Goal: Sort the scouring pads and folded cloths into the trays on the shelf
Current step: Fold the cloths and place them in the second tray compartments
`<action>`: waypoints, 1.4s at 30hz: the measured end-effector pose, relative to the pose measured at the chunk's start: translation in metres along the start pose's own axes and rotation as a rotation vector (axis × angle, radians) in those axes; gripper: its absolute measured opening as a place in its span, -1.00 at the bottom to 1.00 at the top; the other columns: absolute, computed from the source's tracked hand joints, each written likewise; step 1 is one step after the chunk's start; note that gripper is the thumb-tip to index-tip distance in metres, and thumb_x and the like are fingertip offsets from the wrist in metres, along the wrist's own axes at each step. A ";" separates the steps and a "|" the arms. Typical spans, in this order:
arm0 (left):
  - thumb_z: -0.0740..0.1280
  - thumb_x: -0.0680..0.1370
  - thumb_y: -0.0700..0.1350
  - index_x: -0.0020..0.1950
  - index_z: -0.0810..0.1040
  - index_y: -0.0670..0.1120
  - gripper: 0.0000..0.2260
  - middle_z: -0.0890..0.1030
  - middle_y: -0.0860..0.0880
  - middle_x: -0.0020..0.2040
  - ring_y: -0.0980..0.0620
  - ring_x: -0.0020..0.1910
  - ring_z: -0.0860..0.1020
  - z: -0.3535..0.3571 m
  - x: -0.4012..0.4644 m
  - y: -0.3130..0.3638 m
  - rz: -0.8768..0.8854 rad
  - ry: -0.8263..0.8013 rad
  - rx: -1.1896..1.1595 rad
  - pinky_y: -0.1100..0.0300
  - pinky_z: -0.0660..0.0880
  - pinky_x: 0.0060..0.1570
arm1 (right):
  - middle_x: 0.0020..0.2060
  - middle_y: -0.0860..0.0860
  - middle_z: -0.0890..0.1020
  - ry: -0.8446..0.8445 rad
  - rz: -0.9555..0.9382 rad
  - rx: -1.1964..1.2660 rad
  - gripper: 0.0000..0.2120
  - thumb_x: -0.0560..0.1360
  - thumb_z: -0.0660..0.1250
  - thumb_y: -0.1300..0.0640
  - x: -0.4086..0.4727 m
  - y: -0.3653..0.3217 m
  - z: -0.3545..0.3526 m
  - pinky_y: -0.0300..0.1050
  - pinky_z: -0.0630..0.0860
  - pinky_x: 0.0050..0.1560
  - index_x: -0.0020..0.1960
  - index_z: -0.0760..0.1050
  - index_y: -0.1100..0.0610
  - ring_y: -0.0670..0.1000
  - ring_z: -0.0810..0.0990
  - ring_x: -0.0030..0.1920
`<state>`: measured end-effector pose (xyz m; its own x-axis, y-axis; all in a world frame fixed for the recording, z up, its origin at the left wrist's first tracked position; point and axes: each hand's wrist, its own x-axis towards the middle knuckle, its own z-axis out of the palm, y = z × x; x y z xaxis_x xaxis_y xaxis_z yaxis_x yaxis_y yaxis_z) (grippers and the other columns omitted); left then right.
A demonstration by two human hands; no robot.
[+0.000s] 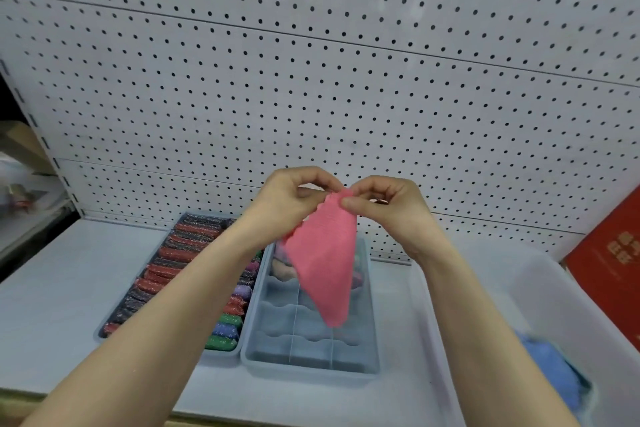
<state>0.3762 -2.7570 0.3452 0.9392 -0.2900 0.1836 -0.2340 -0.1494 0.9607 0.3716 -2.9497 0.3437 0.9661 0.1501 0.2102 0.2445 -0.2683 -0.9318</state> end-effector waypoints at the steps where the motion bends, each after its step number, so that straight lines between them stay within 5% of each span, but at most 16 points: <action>1: 0.38 0.54 -0.28 -0.02 0.63 -0.05 -0.86 0.64 0.05 -0.22 0.12 -0.43 0.49 0.001 0.000 0.002 0.035 0.002 -0.009 0.28 0.37 -0.37 | -0.20 0.24 0.67 0.021 -0.021 0.003 -0.85 0.39 0.53 0.22 -0.001 0.000 0.003 -0.07 0.53 0.01 -0.09 0.64 0.24 0.01 0.60 -0.19; 5: 0.34 0.58 -0.20 0.21 0.50 0.03 -0.77 0.64 -0.02 -0.03 0.08 -0.23 0.60 0.003 -0.004 0.006 0.111 0.009 -0.039 0.12 0.47 -0.13 | -0.23 0.22 0.67 0.094 -0.003 0.065 -0.79 0.42 0.52 0.20 -0.003 0.001 0.006 -0.17 0.44 -0.03 0.01 0.57 0.12 0.02 0.58 -0.22; 8: 0.46 0.50 -0.14 0.30 0.39 0.09 -0.56 0.59 0.01 0.08 0.09 -0.10 0.67 0.006 -0.009 0.005 0.109 0.005 -0.022 0.18 0.57 -0.05 | -0.23 0.17 0.69 0.057 0.011 0.002 -0.82 0.43 0.51 0.13 -0.003 0.004 0.005 -0.06 0.52 0.07 0.03 0.63 0.05 0.13 0.65 -0.14; 13: 0.43 0.41 -0.24 0.43 0.27 0.25 -0.29 0.45 0.13 0.18 0.15 -0.15 0.58 0.009 -0.010 -0.003 0.166 0.089 0.361 0.25 0.55 -0.05 | -0.32 0.11 0.62 0.107 0.005 -0.008 -0.92 0.40 0.53 0.17 -0.004 0.006 0.003 -0.16 0.51 -0.09 -0.18 0.64 0.15 -0.05 0.54 -0.26; 17: 0.49 0.43 -0.09 0.04 0.60 0.18 -0.75 0.62 0.21 -0.09 0.19 -0.20 0.59 0.001 -0.010 -0.013 0.004 0.189 0.419 0.05 0.57 0.04 | -0.32 -0.02 0.59 0.140 -0.006 0.033 -0.91 0.40 0.53 0.19 -0.005 0.007 -0.003 -0.26 0.48 -0.12 -0.15 0.65 0.18 -0.09 0.49 -0.24; 20: 0.49 0.44 -0.10 -0.18 0.62 0.19 -0.83 0.64 0.22 -0.23 0.22 -0.25 0.58 0.001 -0.012 -0.015 0.021 0.217 0.384 0.08 0.57 0.01 | -0.20 -0.06 0.64 0.059 0.003 -0.053 -0.85 0.36 0.57 0.14 -0.006 0.008 -0.005 -0.18 0.50 -0.11 -0.11 0.66 0.11 -0.08 0.49 -0.17; 25: 0.50 0.43 -0.09 -0.02 0.63 0.20 -0.78 0.63 0.24 -0.14 0.30 -0.16 0.57 -0.003 -0.008 -0.010 0.045 0.285 0.300 0.25 0.54 -0.03 | -0.34 0.07 0.58 0.058 -0.037 -0.023 -0.87 0.43 0.51 0.22 -0.005 0.004 -0.006 -0.29 0.46 -0.21 -0.17 0.59 0.26 -0.09 0.48 -0.29; 29: 0.47 0.46 -0.21 -0.02 0.64 0.04 -0.82 0.70 0.08 -0.09 0.13 -0.08 0.66 -0.008 -0.007 -0.016 -0.020 0.281 0.090 0.07 0.59 0.11 | -0.41 -0.10 0.56 0.088 -0.024 0.057 -0.95 0.47 0.45 0.29 -0.004 0.000 -0.012 -0.41 0.38 -0.34 -0.12 0.59 0.25 -0.21 0.44 -0.42; 33: 0.34 0.57 -0.25 -0.02 0.65 0.03 -0.82 0.71 0.05 -0.09 0.11 -0.07 0.66 -0.005 -0.009 -0.013 0.006 0.290 -0.060 0.07 0.57 0.14 | -0.41 -0.04 0.54 0.089 -0.030 0.008 -0.94 0.48 0.45 0.25 -0.004 -0.004 -0.015 -0.42 0.36 -0.36 -0.16 0.61 0.23 -0.20 0.43 -0.44; 37: 0.26 0.62 -0.20 -0.01 0.64 0.00 -0.82 0.69 0.04 -0.10 0.15 -0.10 0.61 -0.001 -0.010 -0.009 0.042 0.272 -0.077 0.07 0.53 0.12 | -0.40 0.01 0.55 0.125 -0.058 -0.073 -0.95 0.46 0.48 0.21 -0.004 -0.003 -0.017 -0.34 0.38 -0.35 -0.10 0.63 0.18 -0.10 0.42 -0.41; 42: 0.31 0.61 -0.11 -0.03 0.68 -0.06 -0.85 0.67 -0.21 -0.06 0.02 -0.13 0.56 -0.004 -0.009 -0.012 0.054 0.263 -0.049 -0.11 0.52 0.06 | -0.38 0.03 0.63 0.080 -0.028 -0.088 -0.93 0.46 0.47 0.24 -0.005 -0.002 -0.017 -0.34 0.43 -0.31 -0.16 0.63 0.24 -0.11 0.52 -0.39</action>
<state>0.3720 -2.7489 0.3327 0.9603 -0.0394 0.2761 -0.2787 -0.0925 0.9559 0.3679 -2.9663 0.3501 0.9615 0.0827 0.2621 0.2743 -0.3477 -0.8966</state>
